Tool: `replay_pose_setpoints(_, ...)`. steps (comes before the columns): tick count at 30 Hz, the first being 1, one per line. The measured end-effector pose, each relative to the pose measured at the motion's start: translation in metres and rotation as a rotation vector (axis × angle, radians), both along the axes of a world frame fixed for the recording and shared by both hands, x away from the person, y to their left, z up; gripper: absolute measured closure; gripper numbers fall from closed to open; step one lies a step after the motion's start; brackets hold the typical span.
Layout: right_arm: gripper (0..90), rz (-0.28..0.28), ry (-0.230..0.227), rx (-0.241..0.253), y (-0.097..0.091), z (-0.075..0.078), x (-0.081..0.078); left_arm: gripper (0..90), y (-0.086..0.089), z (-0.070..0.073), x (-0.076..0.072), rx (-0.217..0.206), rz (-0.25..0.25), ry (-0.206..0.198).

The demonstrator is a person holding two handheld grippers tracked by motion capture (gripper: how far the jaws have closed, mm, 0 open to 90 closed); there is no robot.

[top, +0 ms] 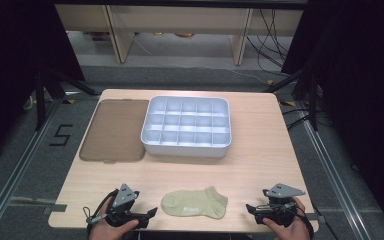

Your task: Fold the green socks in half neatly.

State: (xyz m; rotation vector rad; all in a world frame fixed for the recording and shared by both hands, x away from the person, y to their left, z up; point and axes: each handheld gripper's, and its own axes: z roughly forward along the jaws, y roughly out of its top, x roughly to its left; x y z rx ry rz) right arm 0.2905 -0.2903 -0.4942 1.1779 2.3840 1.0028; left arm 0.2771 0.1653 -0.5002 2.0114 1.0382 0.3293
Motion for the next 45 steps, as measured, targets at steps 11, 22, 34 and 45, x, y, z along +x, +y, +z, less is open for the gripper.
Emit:
replay_pose_setpoints(11,22.9,0.026,0.022,0.042,0.003,0.002,0.000,17.5,0.001,-0.001,0.001,0.002,-0.009,0.014)
replay_pose_setpoints(22,33.8,0.016,-0.016,0.062,0.007,0.010,-0.005,25.0,-0.001,0.005,0.006,-0.029,0.001,0.050)
replay_pose_setpoints(34,34.3,0.052,-0.045,0.048,0.008,0.009,-0.004,39.3,-0.029,0.001,0.018,0.020,-0.066,0.040)
replay_pose_setpoints(45,34.2,0.060,-0.035,0.064,0.010,0.008,-0.004,46.4,-0.043,-0.006,0.026,0.060,-0.099,0.061)
